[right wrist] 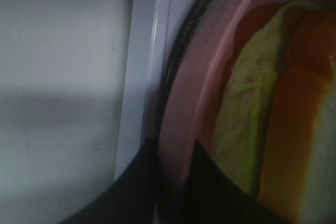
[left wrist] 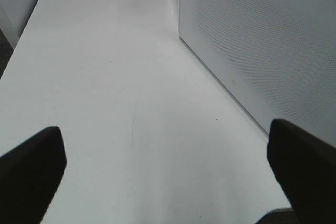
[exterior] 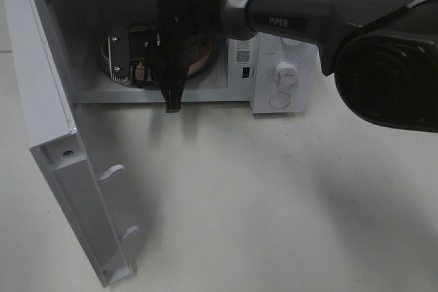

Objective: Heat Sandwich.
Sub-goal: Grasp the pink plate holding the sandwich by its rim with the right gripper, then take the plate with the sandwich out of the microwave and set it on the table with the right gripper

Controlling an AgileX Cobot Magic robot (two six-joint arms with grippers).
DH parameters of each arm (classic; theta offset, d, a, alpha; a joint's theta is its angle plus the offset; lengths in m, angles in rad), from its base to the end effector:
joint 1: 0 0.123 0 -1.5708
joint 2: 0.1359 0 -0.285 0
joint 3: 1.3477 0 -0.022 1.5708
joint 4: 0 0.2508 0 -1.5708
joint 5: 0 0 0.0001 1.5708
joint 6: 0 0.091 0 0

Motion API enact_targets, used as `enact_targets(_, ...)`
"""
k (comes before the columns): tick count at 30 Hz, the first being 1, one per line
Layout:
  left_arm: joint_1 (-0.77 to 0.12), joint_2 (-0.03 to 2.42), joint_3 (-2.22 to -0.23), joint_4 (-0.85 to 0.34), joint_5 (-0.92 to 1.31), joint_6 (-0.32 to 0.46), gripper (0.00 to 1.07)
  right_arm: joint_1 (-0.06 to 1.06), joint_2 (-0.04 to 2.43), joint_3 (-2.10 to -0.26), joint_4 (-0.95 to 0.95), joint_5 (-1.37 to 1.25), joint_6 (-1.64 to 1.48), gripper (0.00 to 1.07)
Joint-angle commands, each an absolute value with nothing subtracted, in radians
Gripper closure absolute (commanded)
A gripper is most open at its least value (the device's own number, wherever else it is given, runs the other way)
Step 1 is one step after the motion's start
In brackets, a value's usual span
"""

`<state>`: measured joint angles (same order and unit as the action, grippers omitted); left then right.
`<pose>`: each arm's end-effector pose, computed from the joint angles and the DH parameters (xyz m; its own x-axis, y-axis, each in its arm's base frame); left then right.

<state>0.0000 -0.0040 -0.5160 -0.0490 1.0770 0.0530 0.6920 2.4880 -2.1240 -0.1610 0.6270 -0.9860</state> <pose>-0.0081 -0.0039 0.2804 -0.4509 0.0297 -0.8921 0.0519 0.9986 0.0070 0.4300 0.3452 0.1458 0.2663 -0.9413 -0.2074 -0.7998 -0.0957 -0.5926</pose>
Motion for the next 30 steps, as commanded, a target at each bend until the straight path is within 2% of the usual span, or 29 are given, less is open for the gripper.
enact_targets(1, 0.0, -0.012, -0.515, -0.051, 1.067, 0.046, 0.06, 0.688, 2.486, -2.121, -0.12, 0.681, -0.998, 1.07)
enact_targets(18, 0.0, -0.012, -0.515, -0.051, 1.067, 0.047, 0.06, 0.69, 2.455, -2.096, -0.108, 0.65, -1.04, 1.07)
enact_targets(30, 0.0, -0.012, -0.515, -0.051, 1.067, 0.048, 0.06, 0.69, 2.297, -1.814, -0.128, 0.415, -1.121, 1.07)
